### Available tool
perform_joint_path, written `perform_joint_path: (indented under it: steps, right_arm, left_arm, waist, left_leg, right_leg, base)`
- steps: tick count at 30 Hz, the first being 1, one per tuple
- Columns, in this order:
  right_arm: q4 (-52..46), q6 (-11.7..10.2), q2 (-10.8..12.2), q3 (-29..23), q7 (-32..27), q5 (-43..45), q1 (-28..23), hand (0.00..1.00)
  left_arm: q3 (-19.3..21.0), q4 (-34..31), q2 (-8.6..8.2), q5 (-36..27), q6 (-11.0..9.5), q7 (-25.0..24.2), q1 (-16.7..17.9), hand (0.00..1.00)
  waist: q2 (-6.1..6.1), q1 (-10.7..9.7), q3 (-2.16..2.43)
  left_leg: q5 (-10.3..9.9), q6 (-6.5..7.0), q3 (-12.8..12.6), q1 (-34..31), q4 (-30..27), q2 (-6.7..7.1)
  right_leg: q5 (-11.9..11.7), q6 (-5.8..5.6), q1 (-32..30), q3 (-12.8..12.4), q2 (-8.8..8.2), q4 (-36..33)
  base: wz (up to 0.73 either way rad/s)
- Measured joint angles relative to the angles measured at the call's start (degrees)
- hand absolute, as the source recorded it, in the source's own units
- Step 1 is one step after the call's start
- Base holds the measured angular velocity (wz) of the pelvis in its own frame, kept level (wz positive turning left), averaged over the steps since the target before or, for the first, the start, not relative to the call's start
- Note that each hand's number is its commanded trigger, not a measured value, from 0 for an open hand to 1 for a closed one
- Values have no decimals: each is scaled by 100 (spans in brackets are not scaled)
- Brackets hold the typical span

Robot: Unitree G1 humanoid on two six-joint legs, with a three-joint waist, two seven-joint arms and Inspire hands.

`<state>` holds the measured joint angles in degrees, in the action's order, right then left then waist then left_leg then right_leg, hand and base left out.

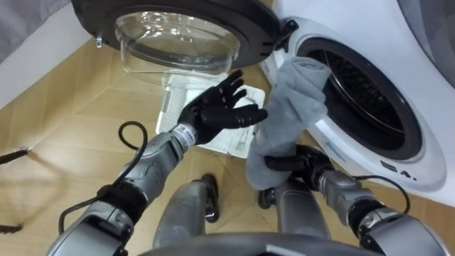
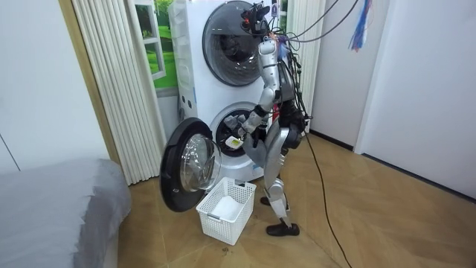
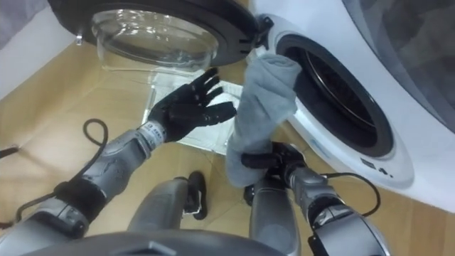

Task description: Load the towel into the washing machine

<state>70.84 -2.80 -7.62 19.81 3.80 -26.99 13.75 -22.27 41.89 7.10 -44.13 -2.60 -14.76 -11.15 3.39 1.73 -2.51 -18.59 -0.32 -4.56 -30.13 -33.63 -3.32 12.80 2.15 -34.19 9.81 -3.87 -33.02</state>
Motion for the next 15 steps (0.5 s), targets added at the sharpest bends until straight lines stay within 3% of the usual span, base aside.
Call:
perform_joint_path:
  steps: [6,9,15]
  right_arm:
    - [4,99,-54,-193,-217,-509,14,100]
    - [23,150,-67,-337,-246,-821,45,100]
    - [212,301,-69,-738,-154,-1464,110,100]
  left_arm:
    - [565,77,-105,505,-2,1025,323,0]
    - [579,77,-175,668,-1,1344,374,0]
    - [654,77,-311,891,30,1597,468,0]
  waist:
    - [68,211,-27]
    - [56,199,-28]
    - [33,174,-20]
  left_leg:
    - [37,25,-1,-16,43,61]
    - [122,64,11,-21,107,158]
    - [162,105,20,-56,110,194]
  right_leg:
    - [20,2,-28,-26,-94,-88]
    - [34,-20,-44,-1,-190,-82]
    - [-14,-60,-39,45,-218,-41]
  base:
    - [4]
    - [17]
    - [4]
